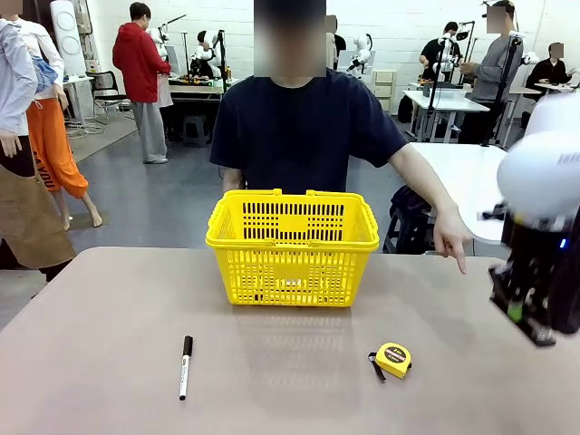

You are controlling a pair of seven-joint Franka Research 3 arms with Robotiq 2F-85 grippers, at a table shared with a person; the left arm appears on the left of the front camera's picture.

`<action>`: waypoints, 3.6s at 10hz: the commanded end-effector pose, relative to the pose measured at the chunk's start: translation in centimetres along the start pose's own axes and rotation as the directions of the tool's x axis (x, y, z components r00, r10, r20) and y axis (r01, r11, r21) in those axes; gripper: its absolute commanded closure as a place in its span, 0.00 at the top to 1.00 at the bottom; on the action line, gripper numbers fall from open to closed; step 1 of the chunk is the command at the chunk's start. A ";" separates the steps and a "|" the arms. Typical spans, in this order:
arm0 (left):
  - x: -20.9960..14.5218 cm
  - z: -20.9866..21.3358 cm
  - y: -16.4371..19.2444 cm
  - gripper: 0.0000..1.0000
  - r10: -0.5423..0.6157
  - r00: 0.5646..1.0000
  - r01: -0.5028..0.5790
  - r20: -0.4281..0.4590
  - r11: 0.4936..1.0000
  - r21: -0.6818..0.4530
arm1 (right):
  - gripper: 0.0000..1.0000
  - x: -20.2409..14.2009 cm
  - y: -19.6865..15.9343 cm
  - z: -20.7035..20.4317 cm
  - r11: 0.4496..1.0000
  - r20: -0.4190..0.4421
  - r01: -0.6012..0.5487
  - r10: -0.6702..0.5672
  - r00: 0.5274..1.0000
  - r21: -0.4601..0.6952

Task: Place the items the person wants into the basket.
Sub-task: Pick up the item the person points to and place it in the Market Basket.

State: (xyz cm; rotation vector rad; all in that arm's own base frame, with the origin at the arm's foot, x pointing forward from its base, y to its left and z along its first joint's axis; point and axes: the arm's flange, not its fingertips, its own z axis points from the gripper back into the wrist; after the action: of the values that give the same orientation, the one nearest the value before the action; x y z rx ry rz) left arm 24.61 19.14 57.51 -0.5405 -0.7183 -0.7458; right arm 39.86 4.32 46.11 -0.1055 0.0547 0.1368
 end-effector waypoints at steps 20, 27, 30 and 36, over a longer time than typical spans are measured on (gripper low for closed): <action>0.0 0.2 0.0 1.00 -0.017 1.000 0.017 0.018 1.000 -0.010 | 0.31 14.9 18.4 21.6 0.736 0.236 -0.673 0.643 0.729 0.074; 0.0 0.2 0.0 1.00 -0.017 1.000 0.017 0.018 1.000 -0.010 | 0.31 25.2 30.2 18.5 0.662 0.111 -0.744 0.749 0.653 -0.096; 0.0 0.2 0.0 1.00 -0.017 1.000 0.017 0.018 1.000 -0.010 | 0.31 23.0 29.5 16.1 0.653 0.132 -0.752 0.756 0.641 -0.088; 0.0 0.2 0.0 1.00 -0.017 1.000 0.017 0.018 1.000 -0.010 | 0.31 23.4 29.5 14.0 0.578 0.149 -0.813 0.811 0.565 -0.066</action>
State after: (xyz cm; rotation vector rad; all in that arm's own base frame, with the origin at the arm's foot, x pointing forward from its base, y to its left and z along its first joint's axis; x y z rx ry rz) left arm 24.62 19.13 57.54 -0.5435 -0.7228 -0.7418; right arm 59.55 38.44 56.77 -0.0815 -0.0562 1.0373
